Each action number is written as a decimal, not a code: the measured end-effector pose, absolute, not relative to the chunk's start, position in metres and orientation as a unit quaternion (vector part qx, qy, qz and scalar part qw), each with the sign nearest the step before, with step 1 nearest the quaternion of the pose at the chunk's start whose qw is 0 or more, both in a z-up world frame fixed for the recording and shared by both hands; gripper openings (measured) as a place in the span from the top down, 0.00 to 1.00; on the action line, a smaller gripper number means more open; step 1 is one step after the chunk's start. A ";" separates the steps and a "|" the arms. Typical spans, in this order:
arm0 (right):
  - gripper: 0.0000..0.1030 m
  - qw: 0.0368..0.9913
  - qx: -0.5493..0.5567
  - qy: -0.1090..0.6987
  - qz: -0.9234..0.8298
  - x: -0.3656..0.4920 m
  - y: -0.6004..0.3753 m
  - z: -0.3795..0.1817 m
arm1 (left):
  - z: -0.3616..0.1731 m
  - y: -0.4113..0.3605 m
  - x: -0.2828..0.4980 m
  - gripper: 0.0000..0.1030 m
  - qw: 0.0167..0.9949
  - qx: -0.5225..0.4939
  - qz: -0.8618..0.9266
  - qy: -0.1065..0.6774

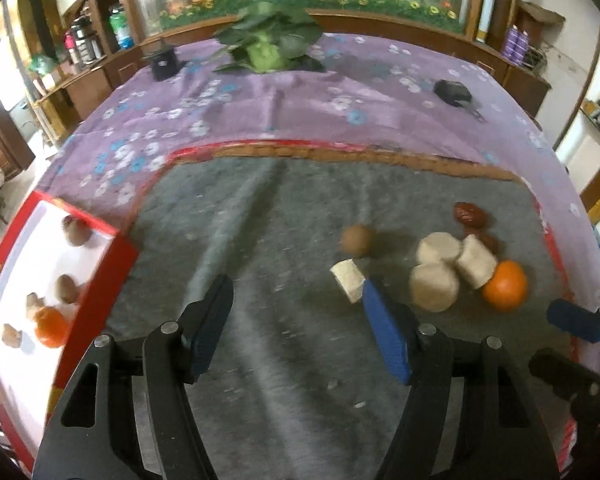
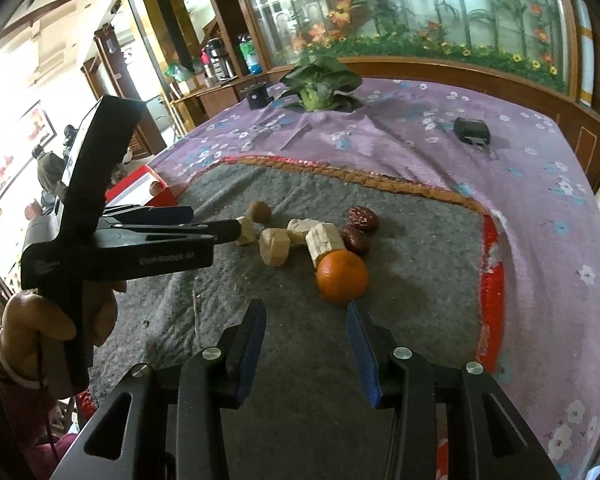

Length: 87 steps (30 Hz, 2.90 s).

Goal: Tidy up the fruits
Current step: 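Move both tools back over the felt toward the remaining items, then grasp a round beige piece with the left tool while the right tool grasps a mandarin, then carry the beige piece and the mandarin over the tray with both tools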

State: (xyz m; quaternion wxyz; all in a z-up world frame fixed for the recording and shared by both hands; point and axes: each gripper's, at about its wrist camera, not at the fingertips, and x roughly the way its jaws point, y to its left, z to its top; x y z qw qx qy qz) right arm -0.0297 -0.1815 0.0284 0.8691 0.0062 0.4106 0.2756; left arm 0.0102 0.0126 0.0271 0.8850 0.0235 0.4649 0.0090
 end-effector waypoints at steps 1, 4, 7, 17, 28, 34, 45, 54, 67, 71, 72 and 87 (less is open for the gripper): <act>0.60 0.868 0.006 0.410 0.281 -0.030 -0.180 0.029 | 0.028 0.021 0.007 0.34 0.884 0.025 0.024 0.466; 0.60 0.866 -0.001 0.404 0.293 -0.030 -0.178 0.031 | 0.031 0.043 -0.005 0.34 0.885 0.006 0.043 0.463; 0.60 0.866 -0.003 0.405 0.293 -0.029 -0.180 0.030 | 0.033 0.046 -0.011 0.34 0.887 -0.012 0.030 0.461; 0.59 0.864 -0.001 0.420 0.278 -0.023 -0.189 0.018 | 0.016 -0.001 0.008 0.34 0.874 0.039 -0.047 0.482; 0.59 0.868 -0.007 0.418 0.268 -0.011 -0.183 0.016 | 0.011 0.011 0.021 0.75 0.877 0.025 -0.078 0.473; 0.56 0.873 -0.019 0.417 0.253 0.006 -0.173 0.013 | 0.011 0.013 0.021 0.76 0.878 0.024 -0.088 0.470; 0.67 0.873 -0.043 0.428 0.229 0.010 -0.170 0.004 | 0.014 0.016 0.017 0.76 0.877 0.014 -0.084 0.474; 0.67 0.879 -0.021 0.398 0.261 -0.027 -0.157 0.035 | 0.037 0.031 -0.007 0.76 0.889 0.012 -0.071 0.452; 0.67 0.858 -0.048 0.382 0.339 -0.038 -0.067 0.049 | 0.060 0.084 -0.034 0.76 0.902 0.007 -0.013 0.432; 0.67 0.851 -0.056 0.382 0.357 -0.037 -0.039 0.051 | 0.064 0.111 -0.039 0.76 0.903 -0.006 0.010 0.429; 0.67 0.848 -0.060 0.382 0.362 -0.036 -0.032 0.051 | 0.064 0.116 -0.040 0.76 0.903 -0.008 0.015 0.428; 0.67 0.823 -0.089 0.381 0.411 -0.022 0.051 0.057 | 0.064 0.207 -0.050 0.76 0.897 -0.054 0.102 0.427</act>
